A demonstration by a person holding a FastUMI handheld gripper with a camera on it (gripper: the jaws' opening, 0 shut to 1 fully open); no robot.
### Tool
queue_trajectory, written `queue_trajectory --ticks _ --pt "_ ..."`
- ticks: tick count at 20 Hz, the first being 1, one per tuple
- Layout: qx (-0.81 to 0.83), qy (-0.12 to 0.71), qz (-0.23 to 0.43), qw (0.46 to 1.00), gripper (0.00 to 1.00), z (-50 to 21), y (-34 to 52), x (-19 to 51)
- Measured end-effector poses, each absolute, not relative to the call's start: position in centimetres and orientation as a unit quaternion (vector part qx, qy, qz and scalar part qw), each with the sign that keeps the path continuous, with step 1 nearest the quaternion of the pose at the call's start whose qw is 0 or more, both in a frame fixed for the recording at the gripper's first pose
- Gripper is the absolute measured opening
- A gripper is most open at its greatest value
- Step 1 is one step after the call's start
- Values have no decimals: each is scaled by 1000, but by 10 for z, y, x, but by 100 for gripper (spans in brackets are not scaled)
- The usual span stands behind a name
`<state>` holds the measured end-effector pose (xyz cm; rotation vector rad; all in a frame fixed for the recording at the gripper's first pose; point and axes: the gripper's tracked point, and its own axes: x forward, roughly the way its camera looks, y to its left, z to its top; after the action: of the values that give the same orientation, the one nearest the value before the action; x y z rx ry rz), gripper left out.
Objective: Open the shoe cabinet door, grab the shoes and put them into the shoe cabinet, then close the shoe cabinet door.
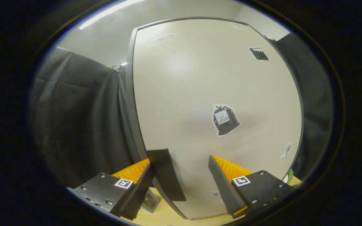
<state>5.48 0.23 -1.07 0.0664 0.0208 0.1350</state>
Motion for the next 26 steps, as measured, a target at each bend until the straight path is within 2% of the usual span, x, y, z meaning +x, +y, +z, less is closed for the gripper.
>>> queue_trajectory --ticks 7,12,18,26 --pt "53 2 93 994 99 8 5 37" --pt "44 -7 93 995 99 26 -26 16" --pt "21 -21 95 995 99 54 -103 -5" --pt "3 -53 87 995 99 98 -250 -21"
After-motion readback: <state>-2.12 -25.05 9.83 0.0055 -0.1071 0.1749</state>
